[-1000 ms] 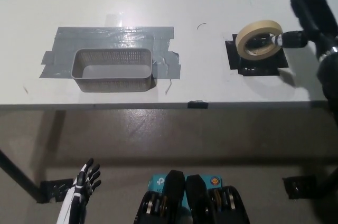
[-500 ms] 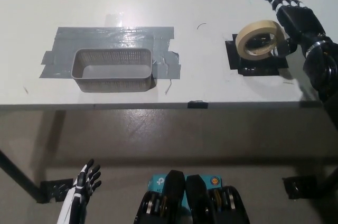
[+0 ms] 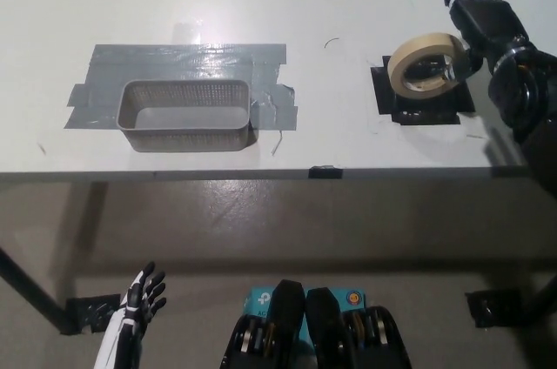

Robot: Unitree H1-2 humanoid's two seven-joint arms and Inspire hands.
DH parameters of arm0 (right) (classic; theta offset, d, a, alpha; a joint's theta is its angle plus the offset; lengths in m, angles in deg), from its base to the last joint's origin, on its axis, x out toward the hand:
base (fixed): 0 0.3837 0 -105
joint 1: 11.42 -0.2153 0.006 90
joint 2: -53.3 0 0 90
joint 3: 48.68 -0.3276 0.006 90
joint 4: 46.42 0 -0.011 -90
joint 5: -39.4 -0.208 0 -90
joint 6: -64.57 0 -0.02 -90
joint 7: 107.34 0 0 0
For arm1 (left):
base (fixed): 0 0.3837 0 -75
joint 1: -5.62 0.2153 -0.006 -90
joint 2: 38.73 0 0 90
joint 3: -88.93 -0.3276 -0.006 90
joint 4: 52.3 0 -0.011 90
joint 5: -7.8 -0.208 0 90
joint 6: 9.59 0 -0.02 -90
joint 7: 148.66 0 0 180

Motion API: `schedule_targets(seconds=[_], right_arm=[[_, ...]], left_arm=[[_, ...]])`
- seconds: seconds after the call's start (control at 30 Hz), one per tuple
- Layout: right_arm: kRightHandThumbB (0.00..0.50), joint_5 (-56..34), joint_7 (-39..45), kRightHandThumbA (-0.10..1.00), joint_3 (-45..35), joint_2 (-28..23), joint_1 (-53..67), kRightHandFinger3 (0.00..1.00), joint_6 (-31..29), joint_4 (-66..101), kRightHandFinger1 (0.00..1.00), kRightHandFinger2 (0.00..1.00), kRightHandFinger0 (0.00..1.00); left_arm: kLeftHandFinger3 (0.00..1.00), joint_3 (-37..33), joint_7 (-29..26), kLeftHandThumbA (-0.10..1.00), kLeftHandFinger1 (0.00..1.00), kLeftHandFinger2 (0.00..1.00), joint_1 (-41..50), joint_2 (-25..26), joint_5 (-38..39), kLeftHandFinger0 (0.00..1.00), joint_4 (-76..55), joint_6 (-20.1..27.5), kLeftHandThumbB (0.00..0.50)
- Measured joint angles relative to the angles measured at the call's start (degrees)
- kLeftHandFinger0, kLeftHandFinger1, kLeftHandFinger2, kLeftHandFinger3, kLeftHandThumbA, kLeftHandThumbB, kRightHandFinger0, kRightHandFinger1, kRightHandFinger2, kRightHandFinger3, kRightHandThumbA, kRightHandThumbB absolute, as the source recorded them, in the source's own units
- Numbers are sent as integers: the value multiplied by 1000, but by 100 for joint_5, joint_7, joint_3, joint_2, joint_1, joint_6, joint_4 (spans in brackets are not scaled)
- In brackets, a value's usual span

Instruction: The robot picks the tape placed on the black area with right hand and places it in the small grey container.

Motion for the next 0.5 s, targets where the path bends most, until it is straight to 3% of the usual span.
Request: schedule_targets(seconds=[0.13,0.33,0.5], right_arm=[[397,7,-34,1000,41,43,-47,1000,4,-44,1000,1000,1000],[394,51,-43,1000,233,158,-178,1000,55,-244,1000,1000,1000],[403,49,-45,1000,311,288,-384,1000,76,-624,1000,1000,1000]], left_arm=[[1000,0,-2,1000,1000,1000,0,0,-37,1000,-2,-1,67],[1000,3,-53,896,1000,1000,0,0,-177,1000,-6,0,70],[1000,5,-107,900,1000,1000,-3,0,-294,1000,-7,6,77]])
